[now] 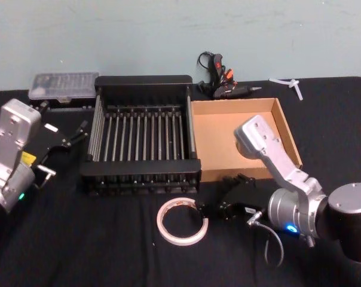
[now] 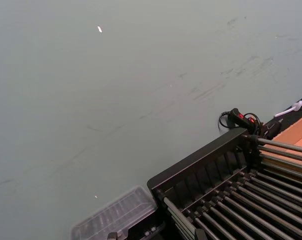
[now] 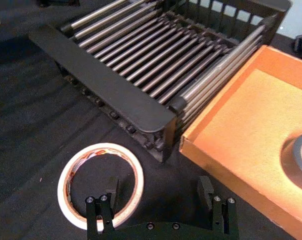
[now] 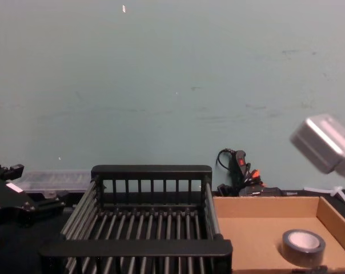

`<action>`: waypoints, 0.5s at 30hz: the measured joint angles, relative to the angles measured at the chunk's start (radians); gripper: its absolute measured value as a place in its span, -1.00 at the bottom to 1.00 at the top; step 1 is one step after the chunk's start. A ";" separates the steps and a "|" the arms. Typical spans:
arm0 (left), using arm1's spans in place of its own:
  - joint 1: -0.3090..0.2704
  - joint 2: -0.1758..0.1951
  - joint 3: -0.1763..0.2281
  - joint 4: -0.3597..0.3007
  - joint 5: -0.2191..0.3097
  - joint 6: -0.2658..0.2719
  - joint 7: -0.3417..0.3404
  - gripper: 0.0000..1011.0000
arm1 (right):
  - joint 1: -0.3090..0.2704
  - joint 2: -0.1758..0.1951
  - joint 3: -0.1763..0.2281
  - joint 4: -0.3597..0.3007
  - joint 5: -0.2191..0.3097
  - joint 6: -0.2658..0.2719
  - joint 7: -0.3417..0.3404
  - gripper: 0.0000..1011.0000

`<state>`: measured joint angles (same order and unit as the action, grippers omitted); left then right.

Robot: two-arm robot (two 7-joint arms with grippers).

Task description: Pick up the white tape and place it into the black box , Pick up the silver tape and place it into the brown box.

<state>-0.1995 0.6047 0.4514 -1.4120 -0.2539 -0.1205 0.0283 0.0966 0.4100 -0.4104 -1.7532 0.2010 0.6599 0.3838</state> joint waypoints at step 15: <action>0.000 0.000 0.000 0.000 0.000 0.000 0.000 0.98 | 0.009 -0.022 -0.040 0.019 -0.032 0.024 0.005 0.98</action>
<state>-0.1995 0.6047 0.4514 -1.4120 -0.2539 -0.1205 0.0283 0.1053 0.3882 -0.4508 -1.7342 0.1690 0.6843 0.3888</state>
